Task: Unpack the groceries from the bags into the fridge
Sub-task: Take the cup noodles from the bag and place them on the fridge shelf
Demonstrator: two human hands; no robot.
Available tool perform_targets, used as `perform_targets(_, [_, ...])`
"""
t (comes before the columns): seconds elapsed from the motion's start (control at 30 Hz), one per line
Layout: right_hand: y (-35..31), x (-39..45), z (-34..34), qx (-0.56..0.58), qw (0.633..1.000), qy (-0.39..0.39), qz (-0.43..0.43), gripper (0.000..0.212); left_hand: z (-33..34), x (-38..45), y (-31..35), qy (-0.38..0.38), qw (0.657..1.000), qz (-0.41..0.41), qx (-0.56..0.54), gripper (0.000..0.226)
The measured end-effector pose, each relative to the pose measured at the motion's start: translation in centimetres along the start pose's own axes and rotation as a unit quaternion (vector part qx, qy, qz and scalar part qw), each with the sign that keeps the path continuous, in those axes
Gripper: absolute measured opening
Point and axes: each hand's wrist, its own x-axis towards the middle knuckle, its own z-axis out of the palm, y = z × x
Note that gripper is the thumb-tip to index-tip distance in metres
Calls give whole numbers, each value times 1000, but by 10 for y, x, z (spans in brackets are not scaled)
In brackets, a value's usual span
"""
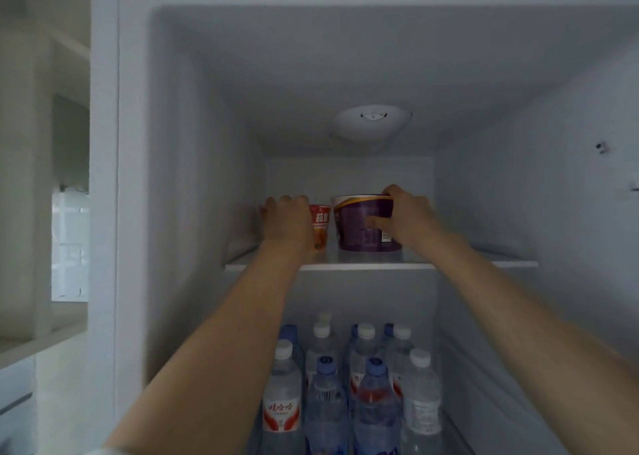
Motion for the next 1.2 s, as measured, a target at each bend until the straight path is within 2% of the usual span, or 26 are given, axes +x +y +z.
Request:
perform_targets(0.13, [5,24,8,-14,999,-36,11,47,15,20,-11,-42,999,9,11,32])
perform_targets(0.3, [12,36,21,-19,998,-53,18,49,25,26,-16,-114,993,-3,22,58])
perform_targets(0.5, [14,32,22,-16,998,-65,14,76,34,48,-34,-158,987,-22,1,54])
perform_targets(0.63, [15,31,24,-16,997,-72,8,77,35,48,-35,-150,988,-20,2,54])
perform_targets(0.8, [11,22,21,29,991,-132,17,102,32,45,-34,-149,989,-18,10,67])
perform_targets(0.9, [11,20,23,51,989,-134,31,108,25,38,-30,-166,985,-37,-3,74])
perform_targets(1.03, [10,14,21,32,992,-101,73,103,3,18,-13,-149,987,-52,-41,67])
perform_targets(1.2, [-7,-20,-2,-41,998,-25,49,63,-29,-22,5,-6,994,-35,-105,34])
